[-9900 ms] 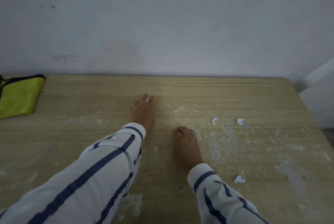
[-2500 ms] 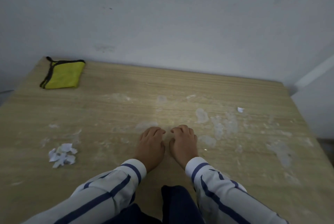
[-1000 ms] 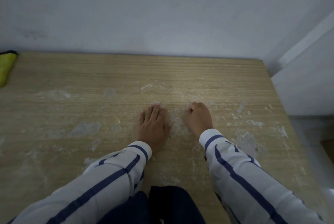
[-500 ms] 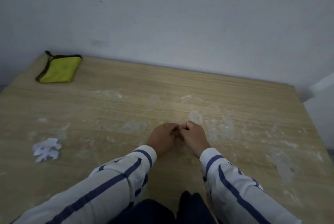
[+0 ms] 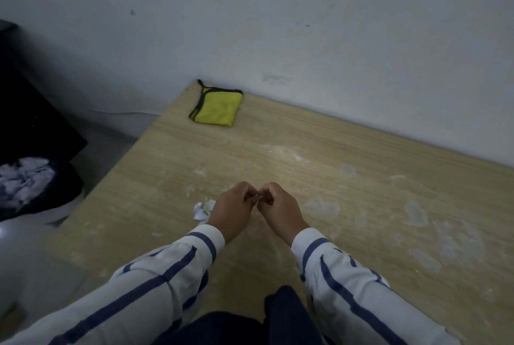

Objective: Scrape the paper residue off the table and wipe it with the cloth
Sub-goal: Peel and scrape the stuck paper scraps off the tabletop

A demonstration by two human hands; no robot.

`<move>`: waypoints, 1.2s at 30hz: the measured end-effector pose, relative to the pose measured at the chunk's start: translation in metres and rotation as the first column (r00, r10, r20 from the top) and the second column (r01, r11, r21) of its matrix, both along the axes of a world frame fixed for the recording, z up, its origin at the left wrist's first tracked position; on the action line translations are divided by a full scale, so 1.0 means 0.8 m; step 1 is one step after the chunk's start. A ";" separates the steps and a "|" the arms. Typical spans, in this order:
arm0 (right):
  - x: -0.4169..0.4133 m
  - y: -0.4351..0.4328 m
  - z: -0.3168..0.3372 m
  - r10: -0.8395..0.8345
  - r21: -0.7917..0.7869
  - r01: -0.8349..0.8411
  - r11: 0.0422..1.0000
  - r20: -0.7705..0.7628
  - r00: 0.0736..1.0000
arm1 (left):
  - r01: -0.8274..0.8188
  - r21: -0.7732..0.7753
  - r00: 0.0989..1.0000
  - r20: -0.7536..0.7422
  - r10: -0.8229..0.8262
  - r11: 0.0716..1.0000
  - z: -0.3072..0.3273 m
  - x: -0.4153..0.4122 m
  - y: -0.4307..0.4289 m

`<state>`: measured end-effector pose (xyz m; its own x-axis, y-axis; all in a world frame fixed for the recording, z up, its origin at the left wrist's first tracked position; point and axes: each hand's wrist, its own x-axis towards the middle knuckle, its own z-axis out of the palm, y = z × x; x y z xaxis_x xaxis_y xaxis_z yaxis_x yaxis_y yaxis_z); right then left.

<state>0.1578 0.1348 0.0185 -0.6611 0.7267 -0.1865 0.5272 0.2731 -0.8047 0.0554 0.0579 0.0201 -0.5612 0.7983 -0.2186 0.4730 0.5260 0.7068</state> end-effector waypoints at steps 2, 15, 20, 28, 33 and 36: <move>-0.030 -0.021 0.000 0.022 -0.005 -0.022 1.000 -0.004 1.000 | -0.020 -0.012 1.000 -0.019 0.019 1.000 0.001 -0.028 -0.025; -0.093 -0.085 -0.024 0.051 0.091 -0.073 0.993 0.224 0.973 | 0.123 -0.130 0.969 -0.198 -0.147 0.984 -0.037 -0.087 -0.078; -0.082 -0.087 -0.030 0.032 0.099 -0.052 0.994 0.193 0.981 | 0.160 -0.088 0.951 -0.253 -0.177 0.983 -0.041 -0.086 -0.078; -0.053 -0.072 -0.028 -0.088 0.038 0.083 0.996 0.129 0.988 | 0.168 0.057 0.936 -0.323 -0.141 0.984 -0.031 -0.074 -0.074; -0.025 -0.063 -0.033 -0.132 0.057 0.124 0.991 0.164 0.978 | 0.213 0.066 0.886 -0.434 -0.164 0.975 -0.034 -0.048 -0.075; -0.004 -0.059 -0.036 -0.135 0.080 0.123 0.989 0.180 0.974 | 0.195 0.047 0.873 -0.464 -0.152 0.980 -0.036 -0.023 -0.076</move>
